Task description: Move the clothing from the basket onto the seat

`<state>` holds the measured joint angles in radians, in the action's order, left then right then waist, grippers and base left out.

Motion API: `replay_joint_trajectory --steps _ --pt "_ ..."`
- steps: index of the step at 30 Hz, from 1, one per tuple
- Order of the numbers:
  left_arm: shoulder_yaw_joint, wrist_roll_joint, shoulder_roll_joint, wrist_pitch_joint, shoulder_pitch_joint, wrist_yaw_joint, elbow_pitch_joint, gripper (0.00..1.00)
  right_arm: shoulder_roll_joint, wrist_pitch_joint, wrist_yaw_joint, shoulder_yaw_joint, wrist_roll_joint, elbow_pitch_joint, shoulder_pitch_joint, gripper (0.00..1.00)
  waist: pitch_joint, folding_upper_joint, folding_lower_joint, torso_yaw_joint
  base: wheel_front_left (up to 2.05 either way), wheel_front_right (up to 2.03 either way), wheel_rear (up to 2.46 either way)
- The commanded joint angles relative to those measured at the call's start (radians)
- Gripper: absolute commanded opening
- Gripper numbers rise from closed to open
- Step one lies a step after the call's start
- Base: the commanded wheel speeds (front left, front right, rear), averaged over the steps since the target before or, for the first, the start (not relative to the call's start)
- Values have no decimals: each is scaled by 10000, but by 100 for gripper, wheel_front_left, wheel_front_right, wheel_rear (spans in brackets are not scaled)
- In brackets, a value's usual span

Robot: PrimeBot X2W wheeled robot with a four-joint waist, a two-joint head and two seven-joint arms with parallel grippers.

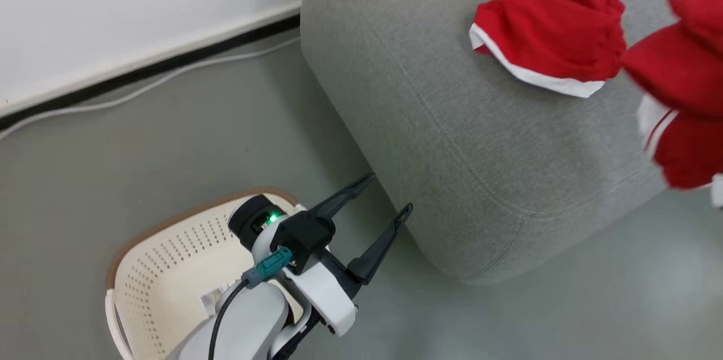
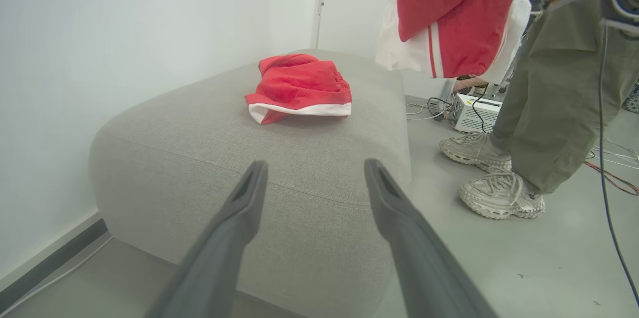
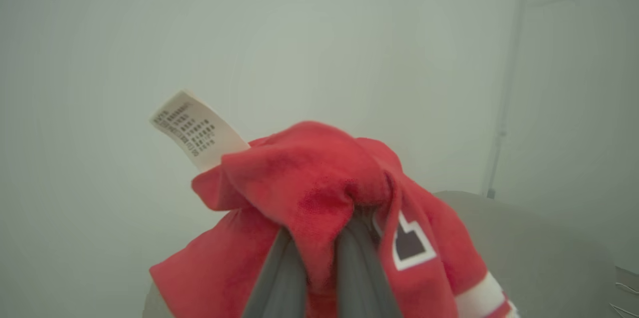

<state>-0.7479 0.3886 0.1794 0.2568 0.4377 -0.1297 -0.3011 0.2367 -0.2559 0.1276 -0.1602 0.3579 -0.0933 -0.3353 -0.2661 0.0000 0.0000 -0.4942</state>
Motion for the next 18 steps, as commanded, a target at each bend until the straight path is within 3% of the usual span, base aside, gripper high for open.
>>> replay_joint_trajectory --steps 1,18 --pt "177 -111 113 49 540 -9 284 100 348 -59 31 -73 -134 120 -482 0 -683 0 0 228 0 0 0" --pt "-613 -491 808 49 2445 -9 825 100 2048 -59 31 -2417 -1429 -2061 -4425 0 -3368 0 0 825 0 0 0"
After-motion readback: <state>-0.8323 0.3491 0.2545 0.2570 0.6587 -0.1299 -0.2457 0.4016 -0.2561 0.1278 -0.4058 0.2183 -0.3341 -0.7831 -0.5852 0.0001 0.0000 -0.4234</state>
